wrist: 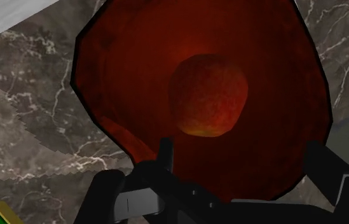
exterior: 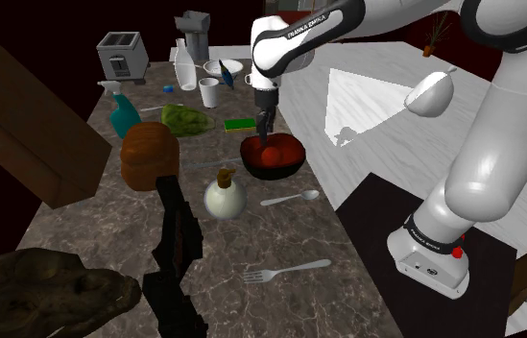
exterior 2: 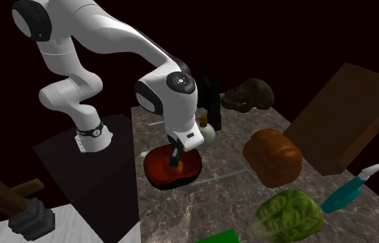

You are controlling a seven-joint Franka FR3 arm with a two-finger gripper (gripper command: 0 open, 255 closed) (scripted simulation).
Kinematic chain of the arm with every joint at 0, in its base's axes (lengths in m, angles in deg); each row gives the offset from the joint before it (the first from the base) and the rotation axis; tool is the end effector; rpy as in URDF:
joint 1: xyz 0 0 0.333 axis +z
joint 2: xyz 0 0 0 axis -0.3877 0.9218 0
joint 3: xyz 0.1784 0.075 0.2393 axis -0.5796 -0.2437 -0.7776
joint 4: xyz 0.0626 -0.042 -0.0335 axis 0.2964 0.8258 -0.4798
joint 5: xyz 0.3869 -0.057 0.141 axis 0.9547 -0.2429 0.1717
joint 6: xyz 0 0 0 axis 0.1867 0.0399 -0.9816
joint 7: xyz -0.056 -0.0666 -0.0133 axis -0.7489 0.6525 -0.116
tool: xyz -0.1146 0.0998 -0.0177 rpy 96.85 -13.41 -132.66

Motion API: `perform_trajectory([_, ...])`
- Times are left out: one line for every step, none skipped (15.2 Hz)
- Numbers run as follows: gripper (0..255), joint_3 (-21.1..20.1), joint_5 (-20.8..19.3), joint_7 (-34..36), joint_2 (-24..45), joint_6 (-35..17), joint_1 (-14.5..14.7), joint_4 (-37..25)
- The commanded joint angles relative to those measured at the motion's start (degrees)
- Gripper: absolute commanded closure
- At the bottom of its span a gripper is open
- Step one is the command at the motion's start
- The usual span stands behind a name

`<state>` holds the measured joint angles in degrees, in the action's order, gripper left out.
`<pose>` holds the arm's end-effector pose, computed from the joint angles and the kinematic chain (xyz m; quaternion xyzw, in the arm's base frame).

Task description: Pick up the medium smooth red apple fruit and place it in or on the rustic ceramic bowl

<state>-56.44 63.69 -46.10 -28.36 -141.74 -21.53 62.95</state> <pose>0.5742 0.0938 0.2926 -0.9647 -0.2400 0.0731 0.0798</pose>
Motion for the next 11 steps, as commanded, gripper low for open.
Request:
perform_trajectory([0, 0.2, -0.1, 0.0, -0.7, 2.8, -0.2, -2.0])
perform_trajectory([0, 0.3, -0.2, 0.0, -1.1, 4.6, -0.4, -3.5])
perform_trajectory([0, 0.3, -0.2, 0.0, -1.4, 6.1, -0.5, -4.7])
perform_trajectory([0, 0.3, -0.2, 0.0, -1.4, 6.1, -0.5, -4.7])
perform_trajectory([0, 0.3, -0.2, 0.0, -1.4, 6.1, -0.5, -4.7])
perform_trajectory([0, 0.3, -0.2, 0.0, -1.4, 6.1, -0.5, -4.7])
perform_trajectory([0, 0.3, -0.2, 0.0, -1.4, 6.1, -0.5, -4.7])
perform_trajectory([0, 0.3, -0.2, 0.0, -1.4, 6.1, -0.5, -4.7])
perform_trajectory([0, 0.3, -0.2, 0.0, -1.4, 6.1, -0.5, -4.7])
perform_trajectory([0, 0.3, -0.2, 0.0, -1.4, 6.1, -0.5, -4.7])
perform_trajectory([0, 0.3, -0.2, 0.0, -1.4, 6.1, -0.5, -4.7])
